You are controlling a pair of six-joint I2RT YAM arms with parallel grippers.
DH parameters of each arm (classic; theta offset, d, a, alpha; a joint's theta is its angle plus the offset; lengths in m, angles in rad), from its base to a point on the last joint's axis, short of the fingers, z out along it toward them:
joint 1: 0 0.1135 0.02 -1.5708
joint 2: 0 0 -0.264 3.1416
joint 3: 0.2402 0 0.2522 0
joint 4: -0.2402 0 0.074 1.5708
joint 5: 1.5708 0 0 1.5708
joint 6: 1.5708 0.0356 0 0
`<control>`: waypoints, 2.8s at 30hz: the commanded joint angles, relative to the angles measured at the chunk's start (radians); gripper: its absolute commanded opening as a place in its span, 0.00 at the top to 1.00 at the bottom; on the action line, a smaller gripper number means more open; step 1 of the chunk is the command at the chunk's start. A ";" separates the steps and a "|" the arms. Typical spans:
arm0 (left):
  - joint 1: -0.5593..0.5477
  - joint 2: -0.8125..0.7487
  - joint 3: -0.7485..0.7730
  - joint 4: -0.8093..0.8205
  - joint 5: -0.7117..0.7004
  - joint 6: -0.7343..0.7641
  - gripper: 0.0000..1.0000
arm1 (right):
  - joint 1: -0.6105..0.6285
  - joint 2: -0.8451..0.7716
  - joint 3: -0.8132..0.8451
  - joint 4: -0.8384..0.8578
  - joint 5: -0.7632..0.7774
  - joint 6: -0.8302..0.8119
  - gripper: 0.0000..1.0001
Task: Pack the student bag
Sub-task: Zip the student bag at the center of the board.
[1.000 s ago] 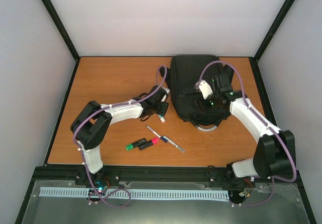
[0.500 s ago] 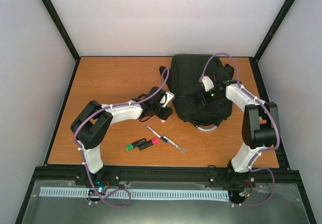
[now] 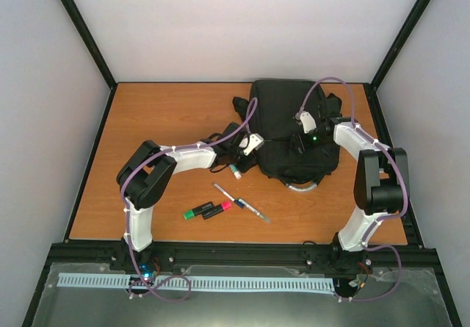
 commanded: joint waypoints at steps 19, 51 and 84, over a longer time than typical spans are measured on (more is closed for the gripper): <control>-0.035 -0.082 -0.051 -0.079 -0.053 0.038 0.99 | -0.032 0.064 -0.021 -0.037 -0.010 0.011 0.54; -0.299 0.055 0.192 -0.147 0.028 -0.001 0.99 | -0.046 0.055 -0.016 -0.057 -0.036 0.007 0.55; -0.043 0.024 0.369 -0.398 -0.113 -0.603 0.45 | -0.116 -0.458 -0.243 -0.327 -0.004 -0.294 0.51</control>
